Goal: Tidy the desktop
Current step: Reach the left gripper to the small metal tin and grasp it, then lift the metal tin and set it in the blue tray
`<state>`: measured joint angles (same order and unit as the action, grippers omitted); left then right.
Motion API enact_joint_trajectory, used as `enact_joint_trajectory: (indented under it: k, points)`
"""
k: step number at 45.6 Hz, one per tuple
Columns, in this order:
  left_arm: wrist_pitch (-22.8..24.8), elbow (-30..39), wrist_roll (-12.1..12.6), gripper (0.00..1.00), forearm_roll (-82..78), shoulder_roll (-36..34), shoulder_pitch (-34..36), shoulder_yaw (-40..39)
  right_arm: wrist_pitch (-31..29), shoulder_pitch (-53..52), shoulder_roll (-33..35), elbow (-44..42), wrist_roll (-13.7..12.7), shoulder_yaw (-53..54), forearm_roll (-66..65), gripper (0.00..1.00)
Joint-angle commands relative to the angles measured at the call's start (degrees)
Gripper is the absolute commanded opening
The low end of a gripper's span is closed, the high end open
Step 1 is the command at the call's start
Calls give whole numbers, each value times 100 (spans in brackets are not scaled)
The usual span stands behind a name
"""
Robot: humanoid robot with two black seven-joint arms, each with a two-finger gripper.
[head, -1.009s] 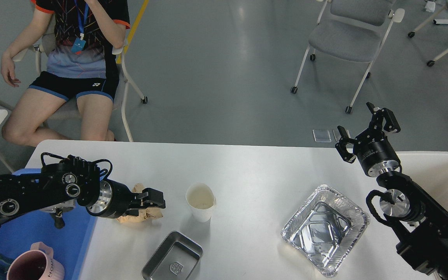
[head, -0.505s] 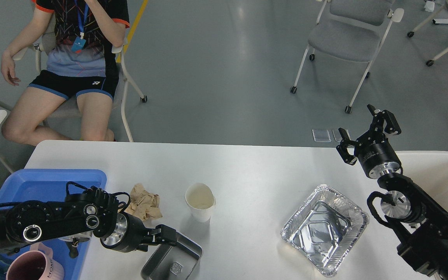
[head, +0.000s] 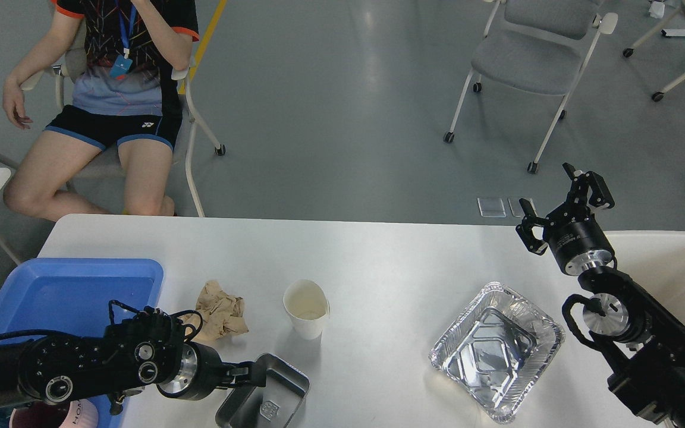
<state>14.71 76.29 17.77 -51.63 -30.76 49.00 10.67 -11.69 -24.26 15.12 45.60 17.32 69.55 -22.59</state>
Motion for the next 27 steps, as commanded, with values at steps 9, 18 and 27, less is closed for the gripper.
enact_joint_trajectory:
  k: [9,18,27]
  points:
    - [59,17,121,22,-22,-18,-22,-12,0,0,0,2,0,-3,0,100]
    - [234,35,280,1,-22,-62,30,-73,9,-8,-9,-50,0,-3,0,100]
    - [594,114,271,0,-5,-141,180,-240,18,-35,0,-60,0,-3,0,100]
